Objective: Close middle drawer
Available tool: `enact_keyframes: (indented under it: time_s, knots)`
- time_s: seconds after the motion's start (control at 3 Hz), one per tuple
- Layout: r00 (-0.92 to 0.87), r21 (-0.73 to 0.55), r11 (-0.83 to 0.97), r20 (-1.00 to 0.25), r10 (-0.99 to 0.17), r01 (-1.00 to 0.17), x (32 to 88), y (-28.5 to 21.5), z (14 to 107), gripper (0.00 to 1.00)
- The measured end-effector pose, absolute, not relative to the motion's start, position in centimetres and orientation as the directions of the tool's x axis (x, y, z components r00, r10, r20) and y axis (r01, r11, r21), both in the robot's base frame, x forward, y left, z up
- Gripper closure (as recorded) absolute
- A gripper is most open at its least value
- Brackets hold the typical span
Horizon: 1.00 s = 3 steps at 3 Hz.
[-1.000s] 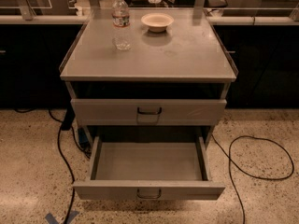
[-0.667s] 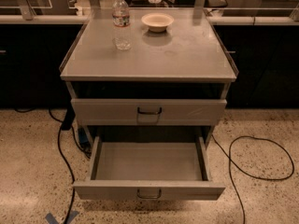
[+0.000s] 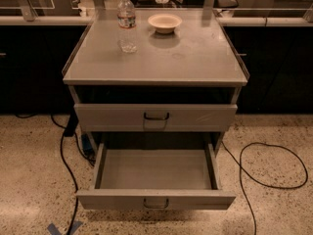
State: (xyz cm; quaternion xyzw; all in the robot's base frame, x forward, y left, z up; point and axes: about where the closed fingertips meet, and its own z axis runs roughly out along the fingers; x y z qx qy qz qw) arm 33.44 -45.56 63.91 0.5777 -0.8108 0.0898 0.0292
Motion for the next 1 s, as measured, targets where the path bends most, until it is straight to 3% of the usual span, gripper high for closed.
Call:
enact_keyframes:
  time_s: [1.0]
  knots:
    - [-0.175,0.126,0.179,0.045,-0.984,-0.976,30.7,-42.1,58.3,0.0]
